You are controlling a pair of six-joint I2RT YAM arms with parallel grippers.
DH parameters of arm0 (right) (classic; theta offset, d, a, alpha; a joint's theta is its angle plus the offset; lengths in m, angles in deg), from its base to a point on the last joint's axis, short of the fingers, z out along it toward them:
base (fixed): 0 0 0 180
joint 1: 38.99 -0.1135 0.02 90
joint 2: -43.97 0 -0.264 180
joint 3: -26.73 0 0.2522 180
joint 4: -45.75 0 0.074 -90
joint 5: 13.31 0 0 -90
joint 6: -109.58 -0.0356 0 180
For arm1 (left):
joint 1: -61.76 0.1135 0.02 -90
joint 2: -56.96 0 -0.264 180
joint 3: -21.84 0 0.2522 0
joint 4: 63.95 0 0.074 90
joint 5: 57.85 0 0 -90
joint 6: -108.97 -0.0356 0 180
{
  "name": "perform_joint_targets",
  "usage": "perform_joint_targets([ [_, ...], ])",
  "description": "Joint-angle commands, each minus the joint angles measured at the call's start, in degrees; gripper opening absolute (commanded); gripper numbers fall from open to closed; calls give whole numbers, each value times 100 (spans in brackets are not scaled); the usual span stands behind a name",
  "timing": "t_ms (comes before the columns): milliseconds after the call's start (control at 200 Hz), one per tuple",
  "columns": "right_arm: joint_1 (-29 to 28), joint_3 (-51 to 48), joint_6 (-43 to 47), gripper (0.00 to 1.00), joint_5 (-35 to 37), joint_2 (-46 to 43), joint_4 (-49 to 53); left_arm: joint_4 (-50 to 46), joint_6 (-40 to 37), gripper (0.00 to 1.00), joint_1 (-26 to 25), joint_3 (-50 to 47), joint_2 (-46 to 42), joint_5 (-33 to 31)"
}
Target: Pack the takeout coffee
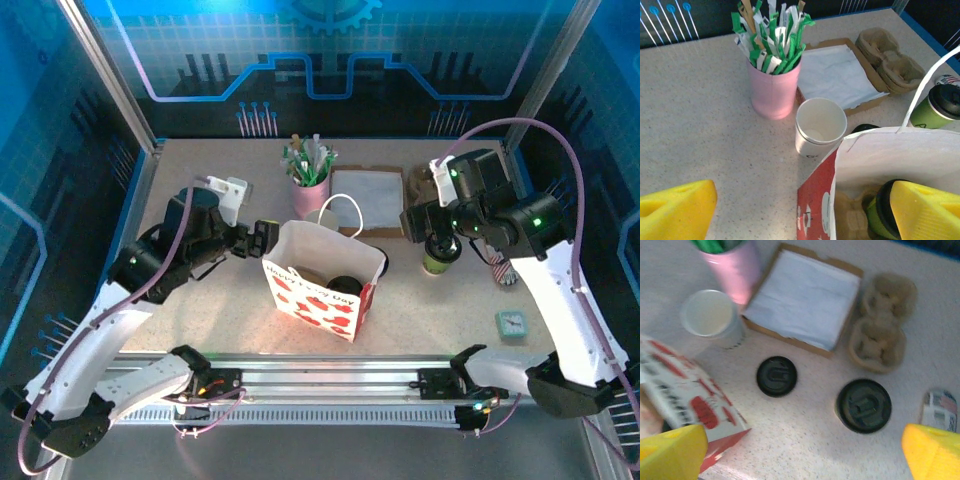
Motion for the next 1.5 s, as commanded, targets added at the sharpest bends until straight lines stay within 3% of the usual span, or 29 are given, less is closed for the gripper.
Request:
perform_joint_targets([
  [0,541,-457,-384,100,-85,39,-146,410,-68,97,-26,-211,-220,-248],
  [155,1231,-1217,-736,100,-83,129,-270,782,-76,99,-19,-600,-563,-413],
  [355,1532,-1968,-1215,100,-33,474,-514,1045,-102,99,15,-1003,-754,-551],
  [585,1855,-2083,-1477,100,-227,684,-650,1183,-116,99,41,-1252,-849,-581],
  [800,1863,-2177,-1961,97,-298,1011,-843,1234,-103,99,88,-1368,-908,-568],
  [1491,1891,-2277,-2149,89,-131,1700,-1093,1237,-112,99,104,-1442,-880,-532],
])
